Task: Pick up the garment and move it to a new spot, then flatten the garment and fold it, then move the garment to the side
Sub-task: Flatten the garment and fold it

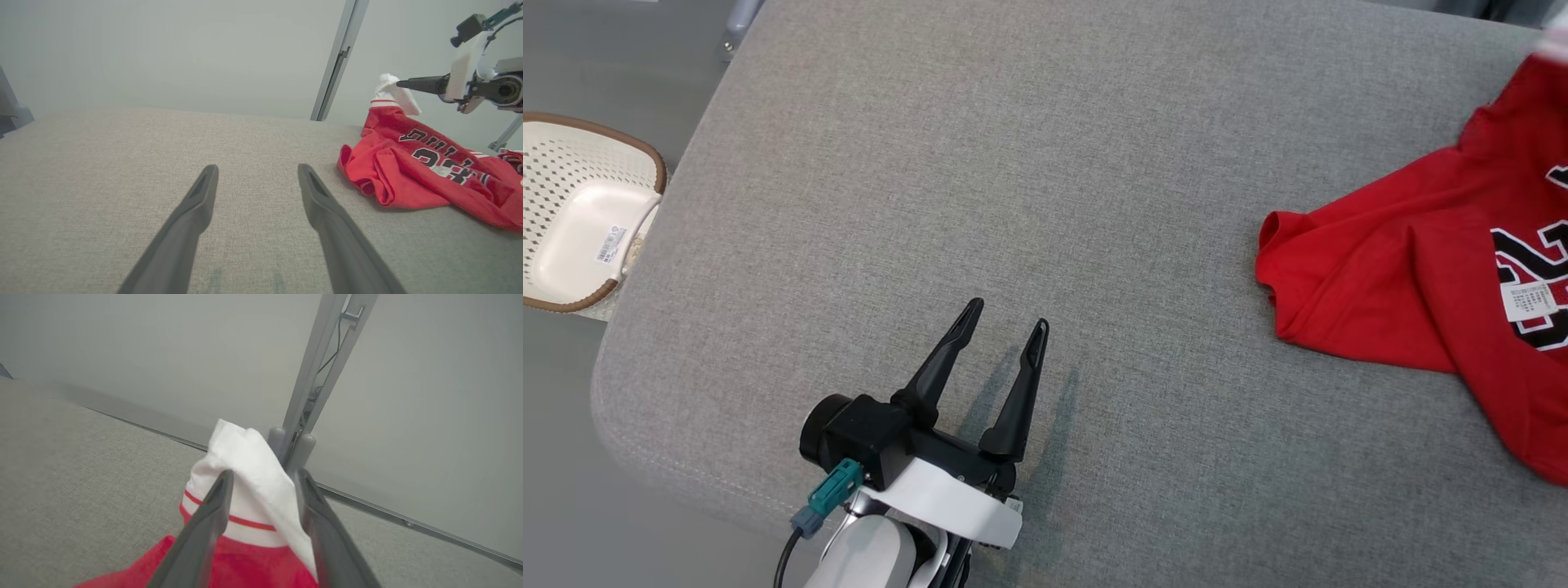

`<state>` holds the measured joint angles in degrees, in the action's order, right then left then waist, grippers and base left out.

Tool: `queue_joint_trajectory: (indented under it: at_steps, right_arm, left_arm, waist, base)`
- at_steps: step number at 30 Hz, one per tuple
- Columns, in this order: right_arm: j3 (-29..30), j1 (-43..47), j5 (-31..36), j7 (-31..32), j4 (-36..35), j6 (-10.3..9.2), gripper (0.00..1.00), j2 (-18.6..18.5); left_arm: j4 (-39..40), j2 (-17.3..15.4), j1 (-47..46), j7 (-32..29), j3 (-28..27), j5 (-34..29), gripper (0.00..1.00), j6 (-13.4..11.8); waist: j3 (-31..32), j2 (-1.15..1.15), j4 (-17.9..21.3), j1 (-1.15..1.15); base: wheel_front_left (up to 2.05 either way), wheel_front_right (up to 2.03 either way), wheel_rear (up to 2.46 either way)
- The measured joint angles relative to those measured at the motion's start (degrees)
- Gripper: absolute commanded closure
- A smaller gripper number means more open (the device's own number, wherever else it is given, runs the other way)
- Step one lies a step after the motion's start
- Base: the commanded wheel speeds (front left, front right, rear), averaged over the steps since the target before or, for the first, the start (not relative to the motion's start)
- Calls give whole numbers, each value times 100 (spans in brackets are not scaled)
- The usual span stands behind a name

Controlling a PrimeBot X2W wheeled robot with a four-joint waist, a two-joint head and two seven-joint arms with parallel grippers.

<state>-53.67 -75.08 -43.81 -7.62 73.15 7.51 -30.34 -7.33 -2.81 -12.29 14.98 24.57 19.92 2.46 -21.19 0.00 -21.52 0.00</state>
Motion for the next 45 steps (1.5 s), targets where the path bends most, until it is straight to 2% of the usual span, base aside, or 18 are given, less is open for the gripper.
queue_joint_trajectory:
  at_steps: [5, 9, 13, 18, 23, 25, 26, 27, 30, 31, 35, 40, 45]
  right_arm:
    - [42, 402, -57, -14, 49, -1, 0, 110]
    - [-7, 618, -60, -275, 25, -1, 0, 302]
    - [68, 792, -233, -553, -250, -1, 0, 459]
    - [309, 1161, -450, -713, -754, -1, 0, 467]
    - [1143, 1756, -327, -737, -1719, -1, 0, 236]
    - [1619, 2209, -146, -737, -2102, -1, 0, 196]
    - [2128, 2657, 104, -737, -2485, -1, 0, 209]
    - [2364, 2900, 250, -738, -2677, -1, 0, 236]
    - [3008, 3684, 644, -737, -3209, -1, 0, 491]
    - [3008, 3684, 644, -737, -3209, -1, 0, 491]
    - [3696, 4576, 1056, -738, -3857, -1, 0, 915]
    - [4172, 5377, 1486, -737, -4234, -1, 0, 1274]
    - [4401, 5660, 1679, -737, -4333, -1, 0, 1482]
  left_arm:
    - [-21, 1, 21, 0, -112, -41, 0, -20]
    - [-18, 1, 36, 0, -303, -157, 0, -1]
    - [64, 2, 36, 0, -528, -220, 0, 7]
    - [191, 3, 36, 1, -778, -205, 0, 34]
    - [256, 3, 35, 0, -975, -220, 0, 52]
    - [263, 4, 41, 0, -1045, -221, 0, 51]
    - [265, 3, 90, 0, -1122, -222, 0, 51]
    - [264, 3, 135, 0, -1157, -222, 0, 51]
    - [257, 4, 233, 1, -1262, -229, 0, 49]
    - [257, 4, 233, 1, -1262, -229, 0, 49]
    - [224, 3, 434, 1, -1376, -241, 0, 57]
    - [89, 3, 645, 0, -1376, -305, 0, 107]
    - [35, 1, 715, 1, -1324, -324, 0, 154]
  waist:
    - [110, 0, 59, 0]
    - [266, 0, 234, 0]
    - [458, 0, 493, 0]
    - [745, 0, 869, 0]
    - [1023, 0, 1262, 0]
    - [1138, 0, 1400, 0]
    - [1242, 0, 1529, 0]
    - [1293, 0, 1590, 0]
    - [1434, 0, 1748, 0]
    - [1434, 0, 1748, 0]
    - [1610, 0, 1901, 0]
    - [1760, 0, 1981, 0]
    - [1794, 0, 1908, 0]
  base:
    - [0, 0, 0]
    - [0, 0, 0]
    - [0, 0, 0]
    - [0, 0, 0]
    - [0, 0, 0]
    - [0, 0, 0]
    - [0, 0, 0]
    - [0, 0, 0]
    - [0, 0, 0]
    - [0, 0, 0]
    - [0, 0, 0]
    - [0, 0, 0]
    - [0, 0, 0]
